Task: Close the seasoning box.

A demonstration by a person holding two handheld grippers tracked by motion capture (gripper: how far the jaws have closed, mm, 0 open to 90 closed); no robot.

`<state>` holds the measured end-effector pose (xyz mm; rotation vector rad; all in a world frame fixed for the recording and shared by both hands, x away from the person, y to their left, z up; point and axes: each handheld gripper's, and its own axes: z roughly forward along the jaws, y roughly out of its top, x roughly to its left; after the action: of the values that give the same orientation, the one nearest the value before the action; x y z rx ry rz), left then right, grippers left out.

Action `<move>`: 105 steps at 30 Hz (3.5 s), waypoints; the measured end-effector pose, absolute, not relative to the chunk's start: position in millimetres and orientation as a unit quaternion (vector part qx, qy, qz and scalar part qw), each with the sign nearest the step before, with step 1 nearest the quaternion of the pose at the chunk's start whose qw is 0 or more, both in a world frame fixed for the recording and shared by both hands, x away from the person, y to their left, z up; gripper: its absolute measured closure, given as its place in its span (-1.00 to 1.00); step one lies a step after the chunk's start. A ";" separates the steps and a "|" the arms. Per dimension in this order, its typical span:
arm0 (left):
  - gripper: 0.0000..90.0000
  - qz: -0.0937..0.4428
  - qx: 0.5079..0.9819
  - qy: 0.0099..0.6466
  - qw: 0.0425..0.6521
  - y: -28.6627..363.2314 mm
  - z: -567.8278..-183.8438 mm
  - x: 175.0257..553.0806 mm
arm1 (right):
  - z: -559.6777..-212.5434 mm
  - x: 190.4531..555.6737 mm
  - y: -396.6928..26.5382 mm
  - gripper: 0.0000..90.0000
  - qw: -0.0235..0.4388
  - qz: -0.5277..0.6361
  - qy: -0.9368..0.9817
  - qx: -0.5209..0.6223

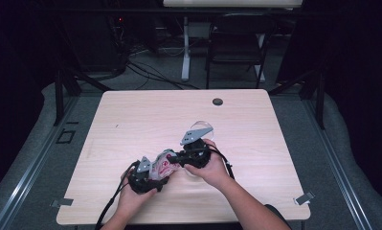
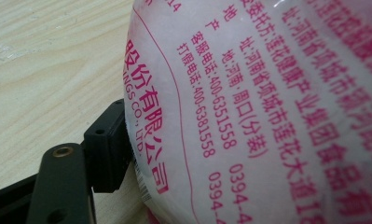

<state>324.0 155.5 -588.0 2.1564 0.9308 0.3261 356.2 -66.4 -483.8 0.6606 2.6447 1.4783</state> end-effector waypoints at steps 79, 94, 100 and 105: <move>0.34 0.247 0.829 0.357 0.352 171.2 -540.5 344.2 | -460.9 348.0 -126.3 0.33 0.078 0.493 0.827 0.257; 0.34 0.286 0.849 0.316 0.312 155.9 -532.4 332.6 | -454.1 338.4 -126.6 0.38 0.089 0.503 0.827 0.235; 0.34 0.304 0.855 0.297 0.298 145.7 -523.2 335.0 | -449.9 337.9 -130.2 0.37 0.087 0.513 0.821 0.236; 0.34 0.304 0.859 0.289 0.293 139.7 -516.1 340.2 | -446.4 337.2 -132.7 0.34 0.092 0.515 0.820 0.234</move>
<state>340.2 139.7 -516.1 2.2885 0.7696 0.8103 337.2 -132.7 -446.4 0.6947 2.4351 1.5284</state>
